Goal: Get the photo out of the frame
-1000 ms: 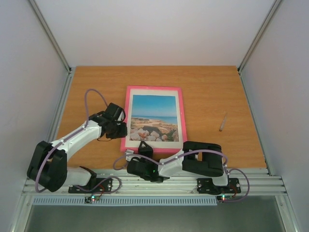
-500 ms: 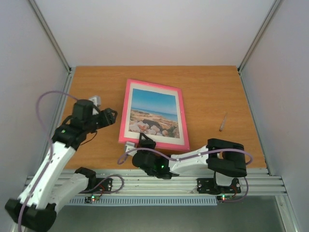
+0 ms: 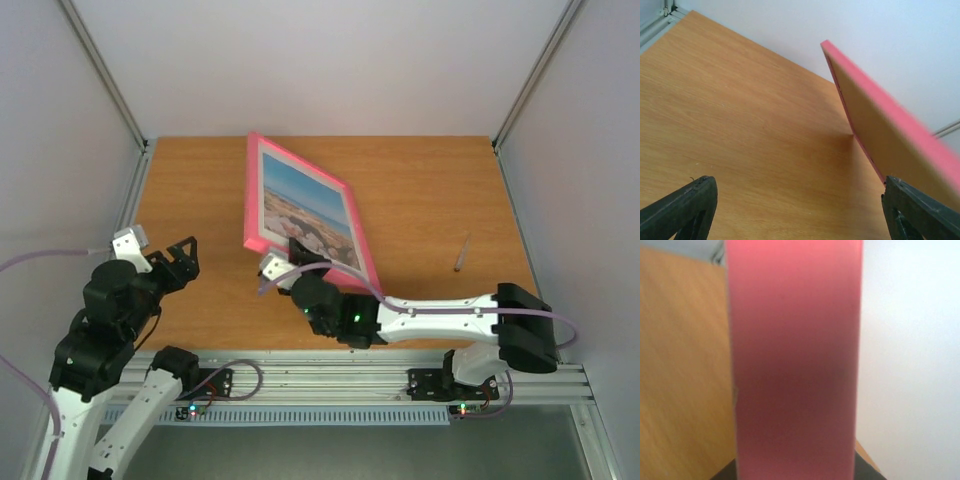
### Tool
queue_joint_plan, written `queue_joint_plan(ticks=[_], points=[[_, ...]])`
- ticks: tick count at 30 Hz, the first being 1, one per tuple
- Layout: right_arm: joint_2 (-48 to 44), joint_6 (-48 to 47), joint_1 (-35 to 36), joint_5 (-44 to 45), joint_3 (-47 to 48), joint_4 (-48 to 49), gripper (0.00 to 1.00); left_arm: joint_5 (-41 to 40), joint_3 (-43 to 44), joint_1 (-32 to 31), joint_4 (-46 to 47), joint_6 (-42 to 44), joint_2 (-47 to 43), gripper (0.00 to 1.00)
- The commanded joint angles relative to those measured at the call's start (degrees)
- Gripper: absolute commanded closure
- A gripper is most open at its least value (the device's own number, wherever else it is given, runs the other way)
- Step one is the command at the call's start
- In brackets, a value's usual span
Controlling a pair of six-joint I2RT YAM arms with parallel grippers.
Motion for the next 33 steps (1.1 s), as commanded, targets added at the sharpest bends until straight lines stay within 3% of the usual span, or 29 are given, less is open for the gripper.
queue_joint_plan(ticks=[1, 6, 13, 24, 33], points=[[-6.16, 14.02, -2.14, -9.33, 7.12, 2.16, 0.99, -2.16, -1.37, 0.20, -1.21, 0.10, -2.38, 0.09], [-8.41, 23.67, -5.05, -13.25, 7.59, 4.61, 0.99, -1.06, -1.94, 0.14, -1.70, 0.35, -3.02, 0.08], [-11.12, 37.03, -8.52, -9.50, 1.18, 12.11, 0.99, 1.49, -3.99, 0.14, -1.86, -1.19, -3.04, 0.07], [-18.63, 71.89, -14.27, -7.97, -14.75, 9.06, 0.99, 8.49, -12.53, 0.16, 3.18, -7.93, -2.54, 0.06], [-20.25, 91.81, -15.23, -6.04, -24.58, 6.19, 0.98, 12.84, -16.35, 0.14, 7.86, -10.21, 1.91, 0.05]])
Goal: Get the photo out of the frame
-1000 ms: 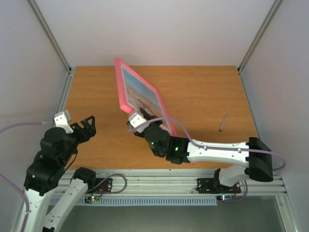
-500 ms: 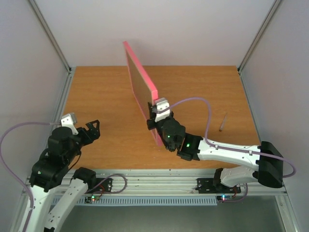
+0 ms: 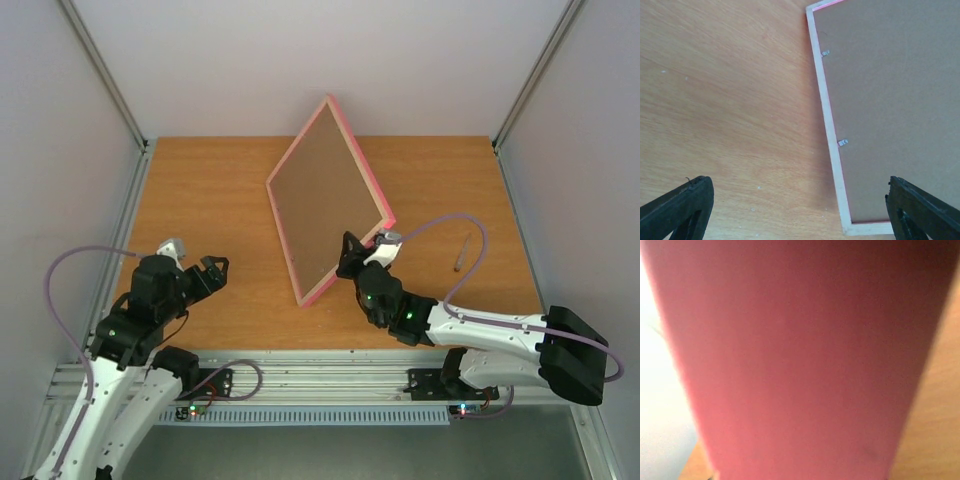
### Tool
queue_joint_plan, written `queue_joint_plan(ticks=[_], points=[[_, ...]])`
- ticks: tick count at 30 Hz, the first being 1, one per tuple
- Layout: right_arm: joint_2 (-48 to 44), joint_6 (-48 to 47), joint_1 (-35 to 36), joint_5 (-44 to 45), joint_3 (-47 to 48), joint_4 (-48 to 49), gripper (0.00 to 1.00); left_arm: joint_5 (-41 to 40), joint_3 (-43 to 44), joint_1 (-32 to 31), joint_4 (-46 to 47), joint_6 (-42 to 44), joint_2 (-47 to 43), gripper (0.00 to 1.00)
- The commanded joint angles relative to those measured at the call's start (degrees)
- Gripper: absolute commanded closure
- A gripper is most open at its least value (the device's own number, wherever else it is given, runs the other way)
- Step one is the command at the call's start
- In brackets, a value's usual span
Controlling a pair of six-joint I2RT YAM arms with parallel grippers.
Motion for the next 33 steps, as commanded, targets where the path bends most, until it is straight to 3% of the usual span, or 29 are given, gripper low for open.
queue_joint_plan(ticks=[1, 9, 17, 23, 27, 33], points=[[-0.92, 17.31, -0.62, 1.31, -4.08, -1.36, 0.96, 2.92, -1.09, 0.18, 6.05, -2.00, 1.88, 0.06], [4.90, 30.14, -3.13, -3.24, -12.59, 9.01, 0.90, 4.05, -3.51, 0.16, 6.45, -3.13, 1.74, 0.06], [18.20, 33.68, -4.42, -11.27, -15.24, 26.91, 0.83, 3.77, -5.45, 0.12, 6.59, -3.77, 1.91, 0.06], [23.44, 39.69, -4.39, -15.49, -14.63, 26.54, 0.75, 3.61, -6.62, 0.15, 5.08, -2.77, 2.19, 0.05], [25.28, 42.80, -4.42, -17.18, -14.40, 25.02, 0.64, 3.59, -8.00, 0.10, 5.04, -2.78, 1.99, 0.06], [21.87, 44.98, -4.41, -19.27, -13.18, 14.52, 0.51, 3.32, -9.26, 0.17, 4.99, -2.66, 3.11, 0.05]])
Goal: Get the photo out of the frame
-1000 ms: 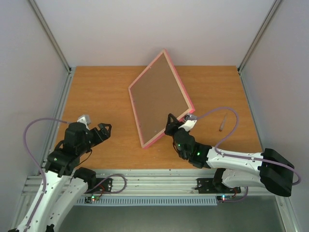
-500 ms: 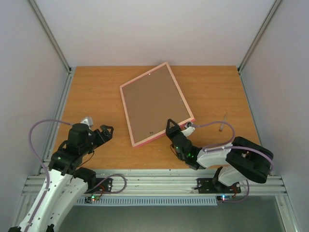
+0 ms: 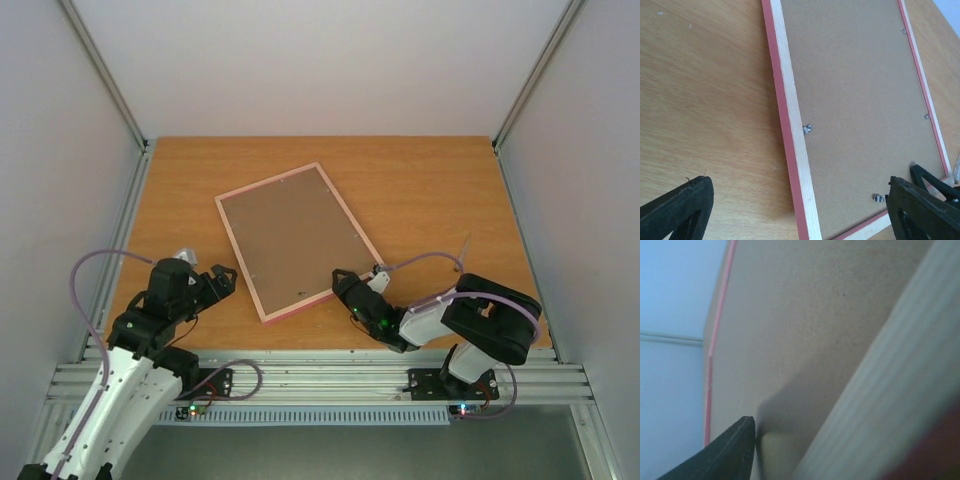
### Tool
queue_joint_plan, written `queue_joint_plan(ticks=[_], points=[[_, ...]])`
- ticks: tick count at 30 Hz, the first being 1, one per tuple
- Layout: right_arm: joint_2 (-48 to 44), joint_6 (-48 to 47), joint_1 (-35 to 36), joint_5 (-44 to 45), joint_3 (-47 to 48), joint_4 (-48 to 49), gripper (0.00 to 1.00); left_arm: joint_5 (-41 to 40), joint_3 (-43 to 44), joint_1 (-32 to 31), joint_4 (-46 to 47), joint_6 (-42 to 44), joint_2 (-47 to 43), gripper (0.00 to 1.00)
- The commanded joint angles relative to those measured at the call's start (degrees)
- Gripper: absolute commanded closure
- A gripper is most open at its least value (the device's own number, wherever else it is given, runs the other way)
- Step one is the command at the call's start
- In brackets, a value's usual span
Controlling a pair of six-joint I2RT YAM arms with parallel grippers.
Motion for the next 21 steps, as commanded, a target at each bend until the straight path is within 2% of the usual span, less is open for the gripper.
queue_joint_plan(ticks=[1, 8, 13, 16, 21], points=[[-4.54, 1.14, 0.42, -1.82, 1.52, -11.31, 0.48, -0.57, -1.09, 0.12, 1.20, 0.60, 1.06, 0.05], [-13.98, 1.25, 0.39, -5.90, 3.69, -32.58, 0.24, -1.18, -2.50, 0.15, 2.26, 0.82, 2.94, 0.05], [-19.12, -3.04, 0.24, -10.76, 4.59, -44.67, 0.06, -1.04, -3.14, 0.13, 3.62, 1.03, 5.08, 0.04], [-22.40, -8.24, -1.48, -14.86, 5.02, -51.69, 0.01, -0.63, -3.31, 0.16, 5.28, 1.27, 7.28, 0.03], [-27.54, -23.60, -10.44, -21.95, 9.58, -62.91, 0.02, -0.38, -3.35, 0.10, 9.59, 1.83, 12.34, 0.02]])
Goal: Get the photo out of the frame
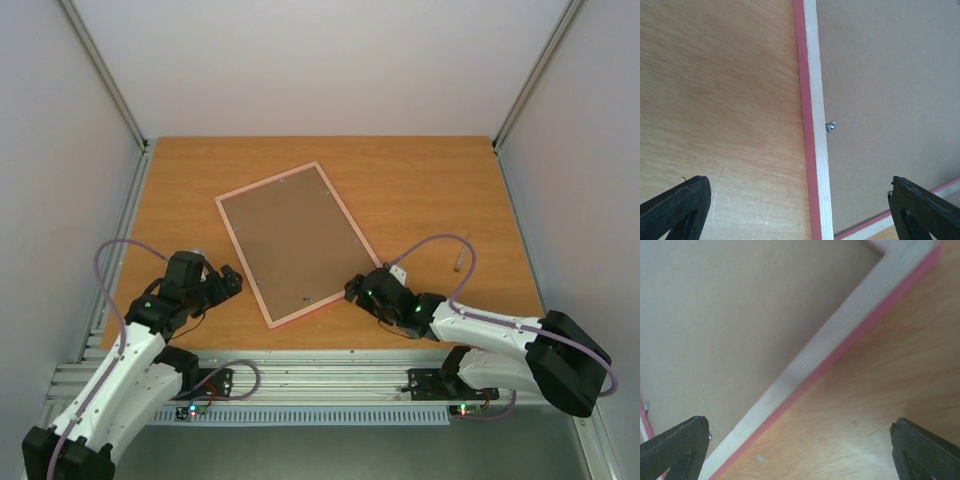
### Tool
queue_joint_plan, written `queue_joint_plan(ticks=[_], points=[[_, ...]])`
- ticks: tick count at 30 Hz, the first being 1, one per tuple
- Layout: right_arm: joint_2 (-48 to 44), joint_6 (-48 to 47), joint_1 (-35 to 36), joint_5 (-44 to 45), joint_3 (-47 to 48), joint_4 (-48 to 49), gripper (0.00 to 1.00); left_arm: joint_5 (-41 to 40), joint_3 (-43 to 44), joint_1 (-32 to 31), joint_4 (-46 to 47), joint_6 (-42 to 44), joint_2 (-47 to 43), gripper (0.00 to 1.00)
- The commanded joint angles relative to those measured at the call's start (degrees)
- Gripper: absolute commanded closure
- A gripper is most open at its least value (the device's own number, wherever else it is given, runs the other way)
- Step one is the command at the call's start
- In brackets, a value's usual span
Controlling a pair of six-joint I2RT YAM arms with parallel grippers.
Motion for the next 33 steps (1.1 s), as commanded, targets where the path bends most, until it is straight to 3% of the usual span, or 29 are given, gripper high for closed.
queue_joint_plan(ticks=[1, 6, 13, 23, 33], points=[[-4.65, -18.62, -6.75, -5.73, 6.33, -15.61, 0.01, 0.20, -0.39, 0.12, 7.37, 1.12, 4.34, 0.02], [-4.28, -35.84, -16.12, -9.38, 15.51, -24.33, 0.02, 0.51, 0.60, 0.13, 12.03, 2.30, 11.75, 0.02], [8.80, -48.30, -27.12, -22.73, 24.25, -22.94, 0.02, 1.49, 3.82, 0.15, 17.97, 4.86, 25.43, 0.01], [23.74, -52.20, -31.20, -22.58, 31.55, -21.03, 0.01, 1.62, 8.72, 0.13, 19.77, 7.70, 37.36, 0.01], [26.93, -53.99, -31.20, -28.08, 31.44, -22.97, 0.02, 4.19, 11.30, -1.10, 21.68, 8.98, 44.60, 0.01]])
